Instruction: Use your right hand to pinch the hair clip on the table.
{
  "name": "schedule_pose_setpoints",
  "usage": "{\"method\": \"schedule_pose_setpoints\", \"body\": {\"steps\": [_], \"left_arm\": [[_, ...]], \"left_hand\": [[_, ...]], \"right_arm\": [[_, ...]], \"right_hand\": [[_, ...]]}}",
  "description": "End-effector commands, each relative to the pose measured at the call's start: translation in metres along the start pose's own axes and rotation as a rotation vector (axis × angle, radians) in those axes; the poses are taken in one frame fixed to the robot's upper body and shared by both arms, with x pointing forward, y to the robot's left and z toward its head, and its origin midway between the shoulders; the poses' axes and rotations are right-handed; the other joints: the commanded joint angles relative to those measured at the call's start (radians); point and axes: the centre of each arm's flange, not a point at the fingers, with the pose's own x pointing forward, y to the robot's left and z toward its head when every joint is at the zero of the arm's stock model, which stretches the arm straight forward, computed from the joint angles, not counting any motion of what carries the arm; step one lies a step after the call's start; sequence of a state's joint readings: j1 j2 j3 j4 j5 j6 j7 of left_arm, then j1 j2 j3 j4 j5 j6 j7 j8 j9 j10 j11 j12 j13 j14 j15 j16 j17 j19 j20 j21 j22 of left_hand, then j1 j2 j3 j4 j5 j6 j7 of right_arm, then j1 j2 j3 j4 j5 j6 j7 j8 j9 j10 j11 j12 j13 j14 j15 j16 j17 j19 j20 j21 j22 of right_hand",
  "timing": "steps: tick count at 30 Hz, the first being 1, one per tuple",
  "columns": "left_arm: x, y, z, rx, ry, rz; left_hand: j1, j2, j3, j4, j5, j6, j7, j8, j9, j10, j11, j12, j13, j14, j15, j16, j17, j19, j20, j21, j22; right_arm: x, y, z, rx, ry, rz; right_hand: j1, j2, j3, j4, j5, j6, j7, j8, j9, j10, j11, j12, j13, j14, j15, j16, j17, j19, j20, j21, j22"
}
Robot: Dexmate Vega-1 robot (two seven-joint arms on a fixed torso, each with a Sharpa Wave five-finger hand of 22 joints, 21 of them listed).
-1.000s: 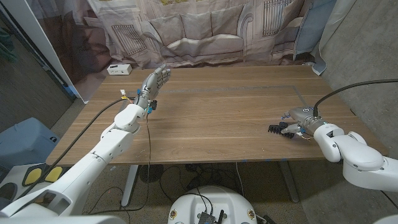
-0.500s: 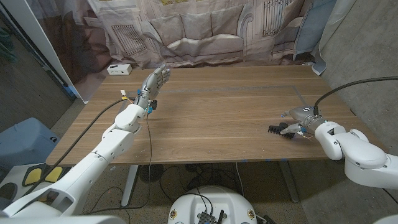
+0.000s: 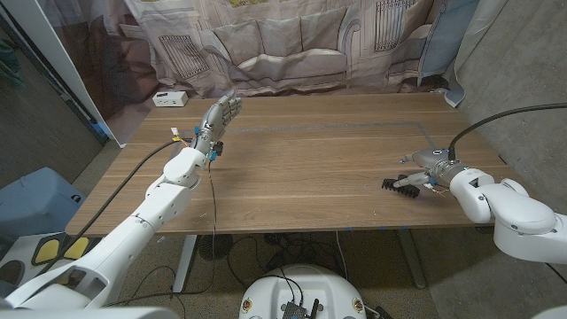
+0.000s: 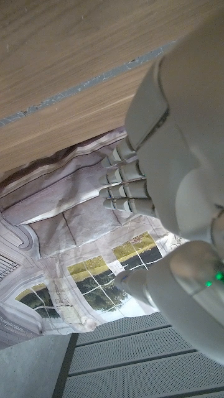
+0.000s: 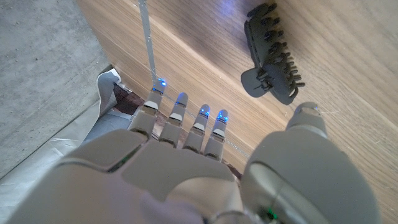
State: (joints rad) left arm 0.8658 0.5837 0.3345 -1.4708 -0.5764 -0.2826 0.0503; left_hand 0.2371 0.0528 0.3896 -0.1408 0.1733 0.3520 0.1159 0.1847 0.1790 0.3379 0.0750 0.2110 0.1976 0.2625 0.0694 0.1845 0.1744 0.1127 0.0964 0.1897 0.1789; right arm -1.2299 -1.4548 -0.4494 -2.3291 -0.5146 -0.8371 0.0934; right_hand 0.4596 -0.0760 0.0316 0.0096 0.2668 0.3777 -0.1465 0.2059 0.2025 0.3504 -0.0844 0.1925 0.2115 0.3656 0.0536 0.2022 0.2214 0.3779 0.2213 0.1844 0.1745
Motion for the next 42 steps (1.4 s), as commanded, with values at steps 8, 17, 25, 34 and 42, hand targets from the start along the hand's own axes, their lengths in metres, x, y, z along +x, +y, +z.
{"method": "schedule_pose_setpoints", "body": {"steps": [8, 17, 25, 34, 42], "left_arm": [[0.008, 0.003, -0.002, -0.012, -0.009, -0.004], [0.012, 0.004, -0.001, -0.006, -0.008, -0.009], [0.015, 0.001, -0.002, -0.006, -0.002, -0.022], [0.02, -0.007, 0.0, -0.004, -0.01, -0.06], [0.016, -0.002, 0.006, 0.012, -0.009, -0.051]], "left_hand": [[0.011, 0.0, 0.009, -0.001, 0.0, 0.012, -0.004, 0.006, 0.003, 0.012, 0.001, 0.005, 0.005, 0.007, -0.001, 0.004, 0.003, 0.004, -0.004, 0.009, 0.002], [0.012, 0.001, 0.01, -0.001, 0.0, 0.013, -0.003, 0.006, 0.003, 0.011, 0.0, 0.005, 0.005, 0.007, -0.002, 0.004, 0.003, 0.004, -0.003, 0.009, 0.002], [0.013, 0.001, 0.011, -0.001, 0.0, 0.013, -0.004, 0.006, 0.003, 0.011, 0.002, 0.005, 0.005, 0.008, -0.001, 0.004, 0.003, 0.004, -0.004, 0.009, 0.002], [0.014, 0.002, 0.011, -0.001, 0.0, 0.015, -0.002, 0.006, 0.003, 0.01, 0.002, 0.004, 0.005, 0.008, 0.0, 0.004, 0.003, 0.005, -0.004, 0.01, 0.002], [0.013, 0.002, 0.011, 0.0, 0.0, 0.016, -0.003, 0.006, 0.003, 0.012, 0.003, 0.005, 0.005, 0.009, 0.001, 0.004, 0.003, 0.006, -0.004, 0.01, 0.002]], "right_arm": [[-0.004, -0.013, -0.006, 0.152, -0.004, -0.12], [-0.002, -0.014, -0.009, 0.283, -0.02, -0.217], [0.002, -0.016, -0.012, 0.42, -0.04, -0.326], [0.006, -0.015, -0.011, 0.526, -0.068, -0.429], [0.012, -0.015, -0.01, 0.636, -0.102, -0.512]], "right_hand": [[-0.158, 0.017, -0.047, 0.081, 0.009, 0.052, -0.009, 0.016, 0.006, 0.012, 0.024, 0.012, 0.004, -0.016, -0.014, 0.014, 0.009, -0.002, -0.003, 0.009, 0.005], [-0.271, 0.032, -0.085, 0.132, 0.017, 0.03, 0.023, -0.003, 0.001, -0.015, 0.045, 0.004, 0.003, -0.08, -0.02, 0.003, 0.011, 0.009, -0.011, 0.015, 0.004], [-0.283, 0.037, -0.092, 0.13, 0.024, 0.002, 0.057, -0.011, -0.002, -0.019, 0.072, 0.005, 0.001, -0.091, -0.01, 0.003, 0.006, 0.031, -0.064, 0.019, 0.002], [-0.276, 0.043, -0.092, 0.119, 0.031, 0.002, 0.077, -0.007, -0.004, -0.014, 0.101, 0.009, 0.0, -0.125, -0.001, -0.006, -0.001, -0.001, -0.149, 0.004, 0.0], [-0.258, 0.047, -0.091, 0.104, 0.038, -0.016, 0.123, -0.011, -0.006, -0.029, 0.17, 0.004, -0.003, -0.145, -0.024, -0.008, -0.009, -0.029, -0.202, 0.001, -0.002]]}}
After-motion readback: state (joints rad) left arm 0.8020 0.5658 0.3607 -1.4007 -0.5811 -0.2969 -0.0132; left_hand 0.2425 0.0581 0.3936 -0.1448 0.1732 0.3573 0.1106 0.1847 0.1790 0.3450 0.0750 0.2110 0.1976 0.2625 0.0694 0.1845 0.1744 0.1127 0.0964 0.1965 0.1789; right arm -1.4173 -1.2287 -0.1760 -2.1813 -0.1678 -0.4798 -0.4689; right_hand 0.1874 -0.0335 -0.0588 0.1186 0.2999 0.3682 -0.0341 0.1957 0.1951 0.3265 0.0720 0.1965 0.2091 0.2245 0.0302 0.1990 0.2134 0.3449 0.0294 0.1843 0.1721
